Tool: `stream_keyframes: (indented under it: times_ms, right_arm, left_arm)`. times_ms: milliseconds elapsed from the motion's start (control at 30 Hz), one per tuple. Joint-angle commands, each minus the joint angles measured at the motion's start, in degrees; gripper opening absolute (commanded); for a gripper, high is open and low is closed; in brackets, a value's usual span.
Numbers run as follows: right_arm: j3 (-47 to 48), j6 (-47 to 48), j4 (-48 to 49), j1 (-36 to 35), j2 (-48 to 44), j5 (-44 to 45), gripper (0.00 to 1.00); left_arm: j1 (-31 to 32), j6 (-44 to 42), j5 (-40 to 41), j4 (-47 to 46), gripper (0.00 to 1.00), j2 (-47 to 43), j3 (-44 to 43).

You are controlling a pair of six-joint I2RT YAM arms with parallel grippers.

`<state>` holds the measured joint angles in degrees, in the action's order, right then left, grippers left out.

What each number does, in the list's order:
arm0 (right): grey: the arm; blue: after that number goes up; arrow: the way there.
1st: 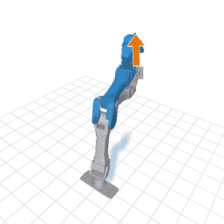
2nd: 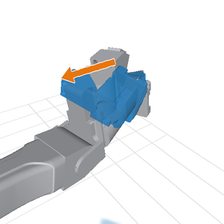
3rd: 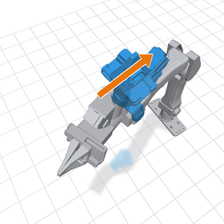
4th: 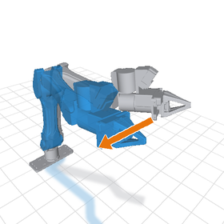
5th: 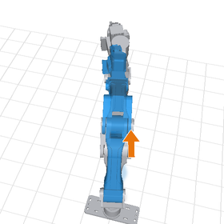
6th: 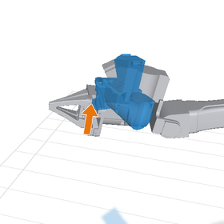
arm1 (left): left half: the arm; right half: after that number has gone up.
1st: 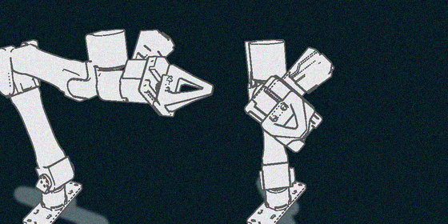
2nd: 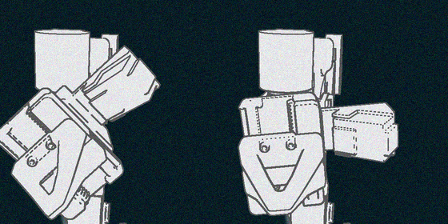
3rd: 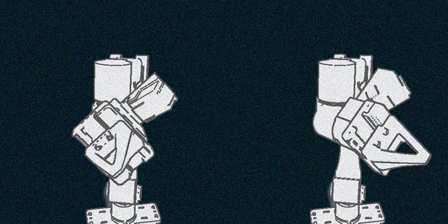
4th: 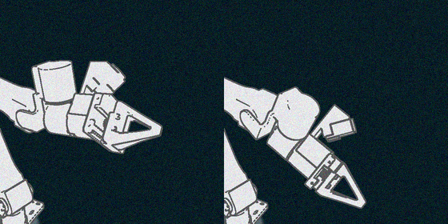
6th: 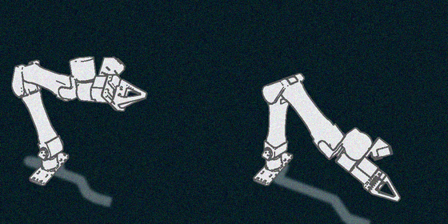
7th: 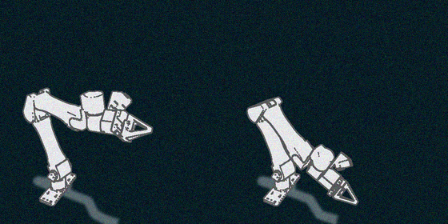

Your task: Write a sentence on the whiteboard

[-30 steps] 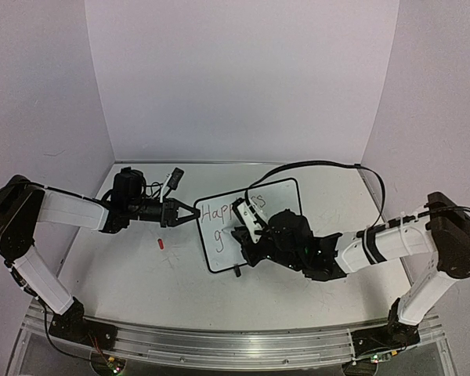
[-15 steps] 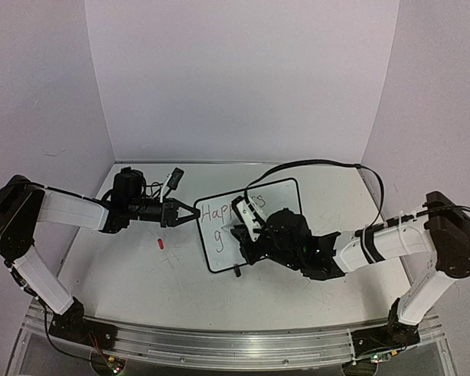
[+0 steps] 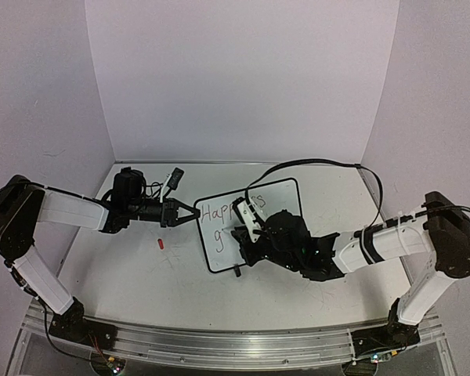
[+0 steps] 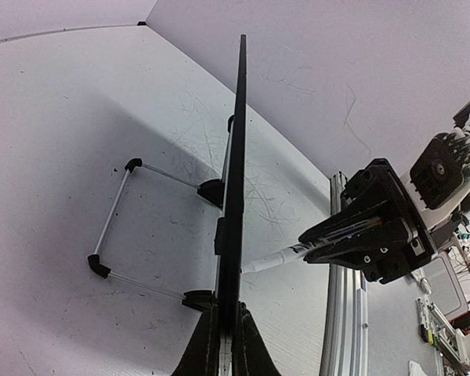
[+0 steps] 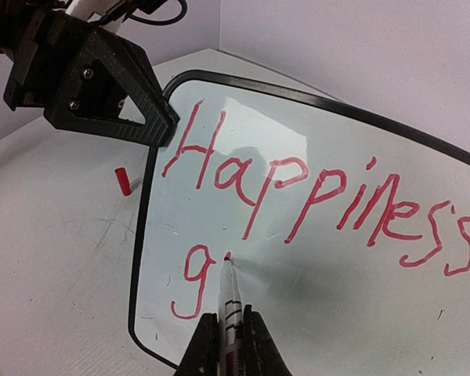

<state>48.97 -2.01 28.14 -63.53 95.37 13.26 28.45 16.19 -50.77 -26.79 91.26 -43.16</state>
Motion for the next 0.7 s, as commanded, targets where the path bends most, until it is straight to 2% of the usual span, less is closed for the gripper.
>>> stream_keyframes:
  times_ms: [0, 667]
  right_arm:
    - [-0.06, -1.73, -0.86, 0.06, -0.37, 1.07, 0.00]
    - [-1.97, -4.28, -1.16, -0.31, -1.18, -0.62, 0.00]
  left_arm:
    - [0.39, -1.77, -0.72, 2.26, 0.00, 0.23, -1.46]
    - [0.38, -1.68, -0.67, 2.33, 0.00, 0.31, -1.41]
